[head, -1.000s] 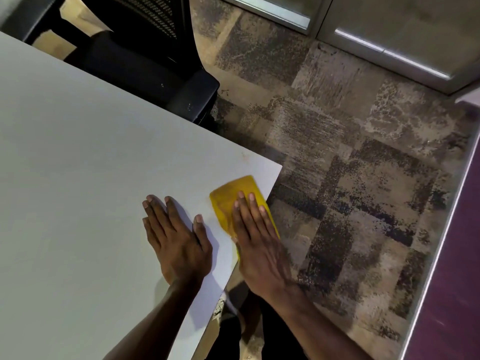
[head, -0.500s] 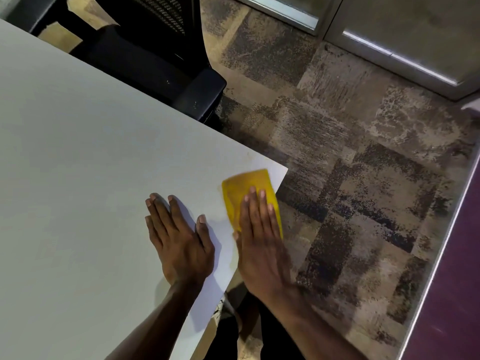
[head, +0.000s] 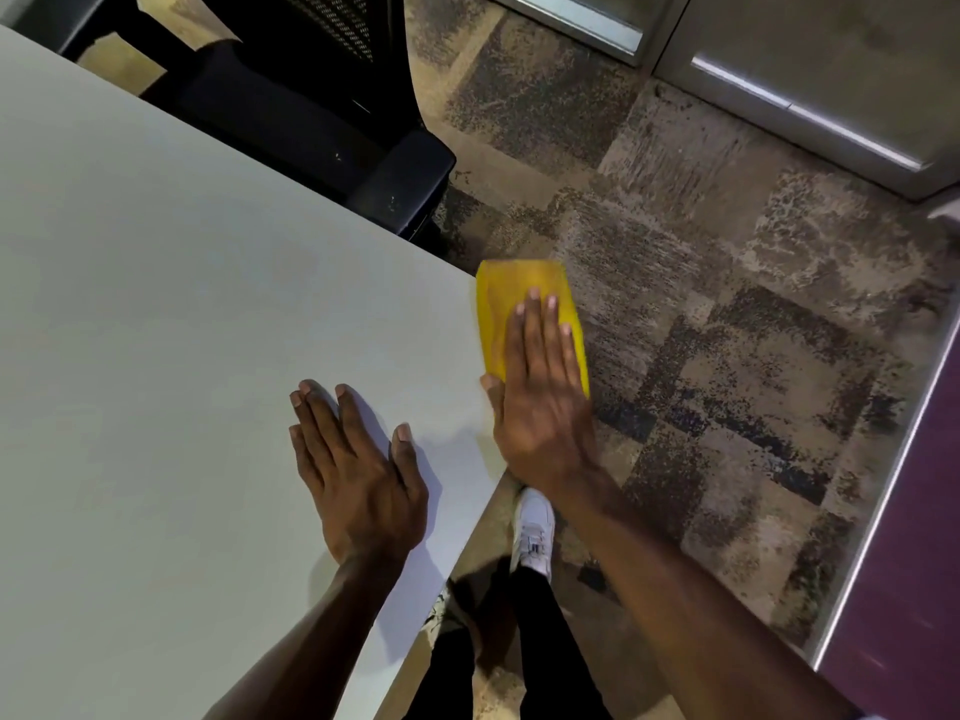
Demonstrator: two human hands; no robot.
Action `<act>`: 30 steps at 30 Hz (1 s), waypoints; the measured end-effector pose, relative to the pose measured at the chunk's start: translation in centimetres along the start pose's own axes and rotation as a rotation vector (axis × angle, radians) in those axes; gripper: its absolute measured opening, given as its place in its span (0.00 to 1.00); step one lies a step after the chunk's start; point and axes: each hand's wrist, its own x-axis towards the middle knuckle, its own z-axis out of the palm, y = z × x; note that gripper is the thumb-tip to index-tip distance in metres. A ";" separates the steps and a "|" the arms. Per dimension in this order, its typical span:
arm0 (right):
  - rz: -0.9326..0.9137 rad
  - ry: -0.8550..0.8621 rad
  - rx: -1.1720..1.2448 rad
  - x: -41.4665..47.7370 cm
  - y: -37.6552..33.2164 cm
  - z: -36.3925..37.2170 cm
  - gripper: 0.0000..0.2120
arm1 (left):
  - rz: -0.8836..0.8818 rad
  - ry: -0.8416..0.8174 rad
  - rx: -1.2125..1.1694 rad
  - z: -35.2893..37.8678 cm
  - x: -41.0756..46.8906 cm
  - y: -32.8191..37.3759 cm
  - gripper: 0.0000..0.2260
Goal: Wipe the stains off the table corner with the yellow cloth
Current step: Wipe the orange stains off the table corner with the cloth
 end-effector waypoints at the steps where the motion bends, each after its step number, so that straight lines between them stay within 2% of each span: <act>1: -0.020 -0.006 0.005 -1.8 -0.6 0.3 0.35 | 0.003 0.007 -0.002 0.0 0.0 0.0 0.35; 6: -0.079 -0.087 0.020 -9.1 -2.4 1.6 0.38 | 0.005 0.032 -0.006 0.2 0.1 0.0 0.35; 16: -0.016 0.023 0.020 1.1 0.7 -0.1 0.33 | -0.013 0.002 -0.024 -0.1 0.1 0.0 0.35; 18: -0.062 0.023 0.051 -0.7 0.0 0.2 0.34 | -0.012 0.002 -0.024 0.0 0.0 0.0 0.35; 21: -0.175 -0.073 0.006 -6.0 -1.4 1.0 0.37 | -0.016 0.001 -0.024 0.0 0.1 -0.1 0.35; 24: -0.247 -0.127 -0.012 -8.3 -1.8 1.3 0.35 | -0.022 -0.011 -0.024 -0.1 0.1 0.0 0.35; 30: -0.244 -0.097 -0.080 0.7 -0.2 -0.3 0.33 | -0.050 -0.048 -0.035 -0.6 0.2 0.4 0.35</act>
